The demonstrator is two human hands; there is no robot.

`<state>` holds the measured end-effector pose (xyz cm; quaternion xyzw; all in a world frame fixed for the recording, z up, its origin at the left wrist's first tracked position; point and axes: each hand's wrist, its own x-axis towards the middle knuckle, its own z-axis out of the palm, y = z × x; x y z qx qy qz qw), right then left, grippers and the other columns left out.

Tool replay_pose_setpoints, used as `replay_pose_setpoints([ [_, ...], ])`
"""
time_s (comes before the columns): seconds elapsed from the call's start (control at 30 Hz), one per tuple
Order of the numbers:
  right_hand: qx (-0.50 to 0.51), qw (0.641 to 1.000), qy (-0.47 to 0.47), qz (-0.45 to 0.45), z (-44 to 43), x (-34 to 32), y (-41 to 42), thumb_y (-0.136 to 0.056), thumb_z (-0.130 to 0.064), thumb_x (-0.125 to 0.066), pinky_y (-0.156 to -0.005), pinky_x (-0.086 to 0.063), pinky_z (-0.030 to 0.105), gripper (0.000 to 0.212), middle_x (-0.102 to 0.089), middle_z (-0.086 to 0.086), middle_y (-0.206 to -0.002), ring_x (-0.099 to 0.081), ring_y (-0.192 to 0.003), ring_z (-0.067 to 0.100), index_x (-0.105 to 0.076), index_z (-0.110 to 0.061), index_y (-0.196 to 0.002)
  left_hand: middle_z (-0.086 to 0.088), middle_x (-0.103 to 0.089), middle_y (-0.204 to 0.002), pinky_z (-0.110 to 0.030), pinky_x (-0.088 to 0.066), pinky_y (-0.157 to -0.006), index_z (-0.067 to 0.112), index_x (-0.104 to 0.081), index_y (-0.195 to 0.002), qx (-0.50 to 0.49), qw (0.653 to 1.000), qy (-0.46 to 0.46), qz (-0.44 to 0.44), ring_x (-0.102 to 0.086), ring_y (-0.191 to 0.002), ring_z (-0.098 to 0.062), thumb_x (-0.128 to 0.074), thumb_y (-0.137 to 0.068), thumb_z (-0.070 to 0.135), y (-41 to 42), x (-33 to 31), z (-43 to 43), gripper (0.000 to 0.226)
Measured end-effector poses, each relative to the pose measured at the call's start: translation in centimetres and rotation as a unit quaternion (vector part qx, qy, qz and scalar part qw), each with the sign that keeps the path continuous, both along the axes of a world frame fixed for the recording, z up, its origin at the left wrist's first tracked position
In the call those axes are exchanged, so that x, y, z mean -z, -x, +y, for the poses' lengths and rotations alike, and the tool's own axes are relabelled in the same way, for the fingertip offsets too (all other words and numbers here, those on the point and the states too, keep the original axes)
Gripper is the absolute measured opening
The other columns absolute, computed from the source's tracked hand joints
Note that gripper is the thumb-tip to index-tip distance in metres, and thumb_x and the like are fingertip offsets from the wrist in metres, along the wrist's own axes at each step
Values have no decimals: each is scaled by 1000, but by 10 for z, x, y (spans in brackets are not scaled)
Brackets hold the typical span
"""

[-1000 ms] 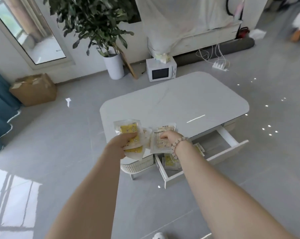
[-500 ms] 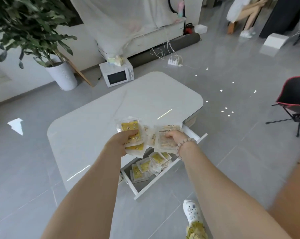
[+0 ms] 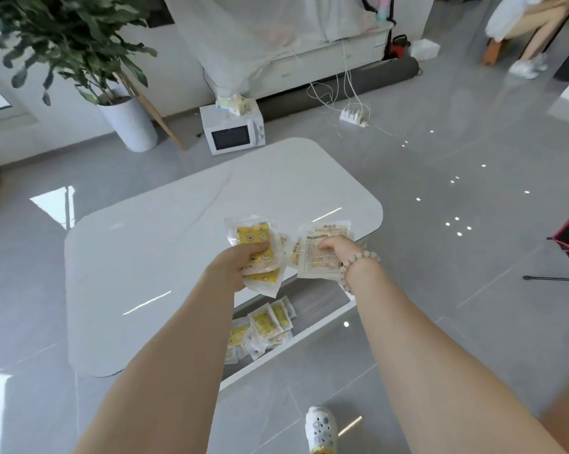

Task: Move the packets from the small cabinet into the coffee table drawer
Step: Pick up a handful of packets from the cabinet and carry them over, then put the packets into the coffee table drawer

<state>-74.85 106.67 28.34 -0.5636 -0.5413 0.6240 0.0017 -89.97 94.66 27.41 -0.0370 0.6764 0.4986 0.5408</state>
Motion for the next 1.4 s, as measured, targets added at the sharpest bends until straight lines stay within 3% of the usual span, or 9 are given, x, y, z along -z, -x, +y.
replay_pose_setpoints([
  [0.2,-59,998,7,-27,25,31,14,-90,-30,-56,-64,-40,27,28,-54,4,-106,-51,-75,13,-61,-13,-112,-4,-72,-71,-37,-55,-64,10,-63,-93,-58,998,13,-11,-69,-63,-19,-66,-88,15,5,36,6,7],
  [0.37,-122,991,39,-46,24,75,30,-96,-25,-49,-85,-43,31,38,-47,8,-139,-52,-114,25,-55,-10,-130,-11,-71,-98,-42,-57,-73,9,-64,-106,-102,992,43,-63,-69,-82,-26,-67,-87,16,6,83,-6,21],
  [0.53,-100,986,101,-84,14,137,45,-89,-28,-58,-54,-33,24,32,-55,4,-115,-52,-78,13,-61,-16,-118,-10,-70,-96,-43,-53,-78,10,-63,-99,-114,986,72,-99,-67,-84,-25,-67,-87,16,1,149,-10,14],
  [0.7,-127,980,88,-127,16,209,57,-86,-31,-62,-54,-38,24,35,-56,1,-108,-52,-72,12,-63,-16,-118,-11,-70,-110,-41,-54,-82,9,-63,-116,-125,982,100,-104,-68,-94,-26,-70,-84,20,4,218,-13,34],
  [0.87,-181,968,77,-156,16,279,70,-88,-31,-59,-70,-50,35,12,-59,4,-102,-60,-81,28,-60,-24,-78,-10,-71,-108,-43,-56,-78,10,-64,-112,-149,973,123,-125,-69,-94,-26,-73,-82,19,9,291,-11,32],
  [1.0,-201,958,73,-189,13,333,77,-89,-31,-59,-49,-37,24,12,-49,1,-90,-47,-60,17,-62,-23,-98,-8,-71,-105,-44,-56,-84,14,-65,-102,-148,971,148,-118,-69,-93,-25,-75,-80,21,7,349,-10,25],
  [1.13,-222,948,78,-215,11,385,91,-89,-32,-60,-48,-34,24,30,-52,8,-99,-45,-57,18,-61,-17,-114,-7,-71,-104,-45,-54,-88,16,-64,-99,-173,963,160,-131,-69,-94,-25,-76,-79,22,10,400,-15,23],
  [1.23,-216,943,77,-239,7,422,107,-86,-36,-62,-45,-33,23,38,-50,3,-80,-45,-53,18,-60,-12,-116,-6,-72,-102,-45,-54,-87,17,-64,-99,-207,955,164,-134,-69,-91,-25,-76,-78,24,19,431,-19,25],
  [1.4,-196,949,104,-222,1,480,131,-84,-29,-62,-52,-37,23,40,-49,1,-80,-48,-64,13,-57,-8,-118,-6,-67,-114,-48,-49,-92,19,-61,-117,-249,942,172,-141,-63,-105,-29,-81,-43,39,39,481,-18,79],
])
